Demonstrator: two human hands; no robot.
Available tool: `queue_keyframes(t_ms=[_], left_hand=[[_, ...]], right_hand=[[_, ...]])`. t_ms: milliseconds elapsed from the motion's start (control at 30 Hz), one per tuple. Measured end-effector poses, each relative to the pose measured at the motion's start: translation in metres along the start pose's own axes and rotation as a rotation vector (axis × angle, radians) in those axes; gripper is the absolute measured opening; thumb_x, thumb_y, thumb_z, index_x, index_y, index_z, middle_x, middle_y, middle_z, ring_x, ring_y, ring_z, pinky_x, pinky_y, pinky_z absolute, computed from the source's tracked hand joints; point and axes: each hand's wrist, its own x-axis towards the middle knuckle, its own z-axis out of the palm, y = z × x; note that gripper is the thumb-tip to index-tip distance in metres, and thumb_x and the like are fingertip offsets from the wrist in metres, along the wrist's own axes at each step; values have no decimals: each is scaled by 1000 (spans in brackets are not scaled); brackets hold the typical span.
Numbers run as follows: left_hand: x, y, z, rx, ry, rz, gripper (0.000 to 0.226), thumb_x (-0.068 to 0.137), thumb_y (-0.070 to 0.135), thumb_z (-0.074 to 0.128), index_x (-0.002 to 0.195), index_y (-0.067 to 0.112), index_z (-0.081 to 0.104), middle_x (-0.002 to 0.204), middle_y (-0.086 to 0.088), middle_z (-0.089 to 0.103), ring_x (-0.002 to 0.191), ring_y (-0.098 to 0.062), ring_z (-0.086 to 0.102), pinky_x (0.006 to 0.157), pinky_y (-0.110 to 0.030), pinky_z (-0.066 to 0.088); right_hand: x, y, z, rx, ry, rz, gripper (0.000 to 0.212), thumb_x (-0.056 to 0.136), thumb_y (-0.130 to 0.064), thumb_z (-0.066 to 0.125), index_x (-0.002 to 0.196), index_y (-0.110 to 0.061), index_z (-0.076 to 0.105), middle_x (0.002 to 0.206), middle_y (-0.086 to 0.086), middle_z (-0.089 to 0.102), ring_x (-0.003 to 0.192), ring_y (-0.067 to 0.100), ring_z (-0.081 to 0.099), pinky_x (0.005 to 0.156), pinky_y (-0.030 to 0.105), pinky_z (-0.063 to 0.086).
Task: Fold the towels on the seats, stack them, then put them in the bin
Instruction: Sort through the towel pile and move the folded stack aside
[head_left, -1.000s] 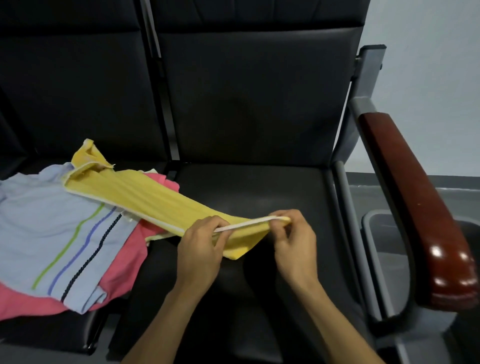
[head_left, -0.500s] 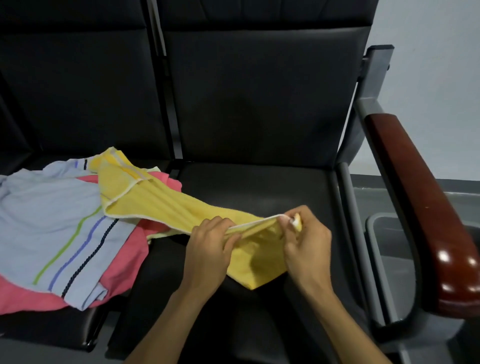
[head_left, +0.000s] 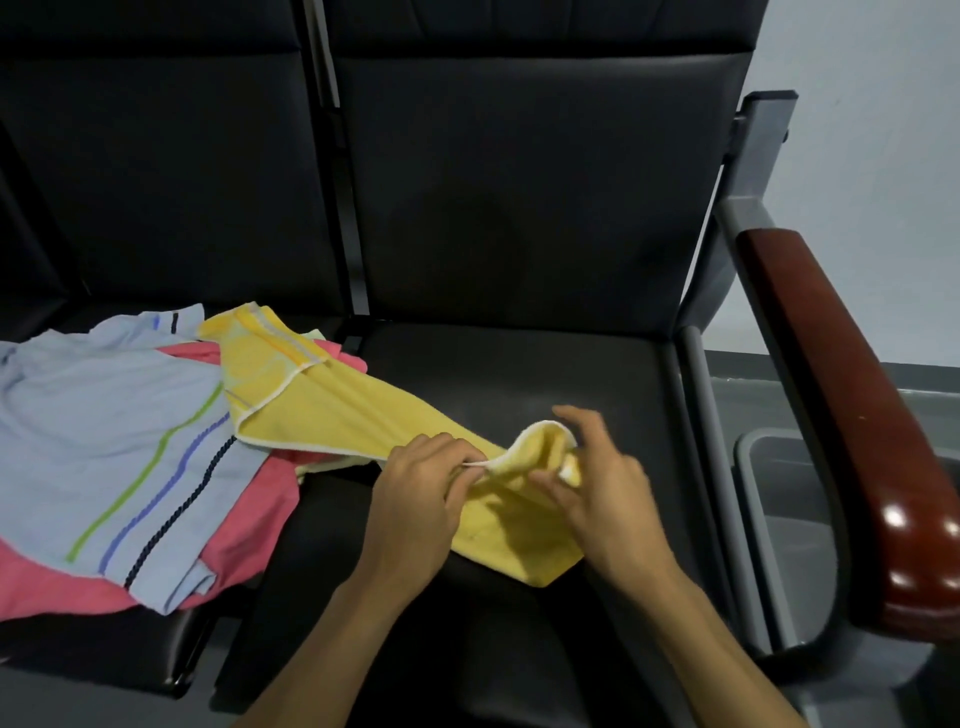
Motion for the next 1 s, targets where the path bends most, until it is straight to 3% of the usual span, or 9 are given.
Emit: queue_keyframes(t_ms=[100, 200, 300, 467, 567, 667, 767, 833, 1000], left_hand=[[-2, 8, 6, -14, -40, 58, 8, 94, 24, 63, 89, 24, 68, 83, 17, 61, 79, -8, 55, 72, -35, 48], [-2, 4, 8, 4, -87, 45, 6, 94, 24, 66, 89, 27, 64, 82, 16, 58, 78, -8, 52, 72, -32, 43], [0, -11, 4, 89, -71, -31, 10, 92, 25, 60, 84, 30, 61, 77, 16, 56, 74, -11, 51, 72, -34, 38], [-5, 6, 4, 43, -130, 72, 12, 90, 20, 55, 88, 27, 65, 83, 16, 61, 79, -12, 53, 72, -36, 44], [-4, 3, 6, 17, -107, 25, 11, 91, 20, 58, 86, 27, 63, 80, 15, 59, 76, -11, 52, 67, -39, 46], [1, -11, 2, 47, -30, -65, 11, 87, 15, 60, 84, 25, 63, 79, 14, 58, 76, -13, 54, 68, -42, 45], [-2, 2, 2, 51, -48, 3, 12, 85, 14, 58, 84, 24, 65, 81, 15, 60, 79, -12, 54, 72, -34, 42], [-5, 12, 4, 42, -82, 47, 11, 87, 18, 59, 82, 26, 64, 79, 16, 59, 77, -11, 53, 68, -30, 40], [0, -7, 3, 64, -49, -113, 20, 83, 7, 60, 90, 25, 66, 86, 16, 62, 82, -12, 57, 67, -32, 43]], right_hand=[[-2, -6, 14, -72, -181, -133, 47, 89, -36, 70, 128, -48, 47, 86, -10, 66, 83, 13, 66, 71, 34, 54], [1, -5, 14, -95, 89, -126, 21, 87, -19, 66, 98, -36, 62, 69, -11, 62, 68, 14, 62, 56, 34, 47], [-1, -1, 1, -123, 326, -85, 16, 89, -16, 67, 97, -28, 62, 59, -14, 47, 59, 17, 56, 52, 27, 33], [-8, -12, 5, -213, -186, -156, 42, 93, -38, 64, 130, -45, 43, 85, -8, 63, 82, 15, 62, 68, 36, 49], [-6, -12, 8, -198, 39, -165, 9, 94, -28, 62, 98, -32, 54, 74, -6, 63, 72, 19, 62, 57, 35, 45], [-4, -7, -4, -197, 249, -82, 4, 98, -30, 58, 96, -28, 55, 69, -6, 61, 66, 19, 60, 53, 34, 40], [-5, -6, -2, -210, -25, -129, 33, 96, -36, 60, 127, -37, 46, 80, -7, 64, 76, 17, 62, 61, 36, 47], [-10, -12, 9, -300, -163, -188, 32, 95, -31, 59, 124, -40, 48, 81, -6, 63, 79, 19, 63, 65, 38, 50], [-3, -9, -6, -200, 292, -36, 7, 94, -20, 61, 98, -26, 61, 70, -8, 61, 68, 21, 62, 55, 32, 39]])
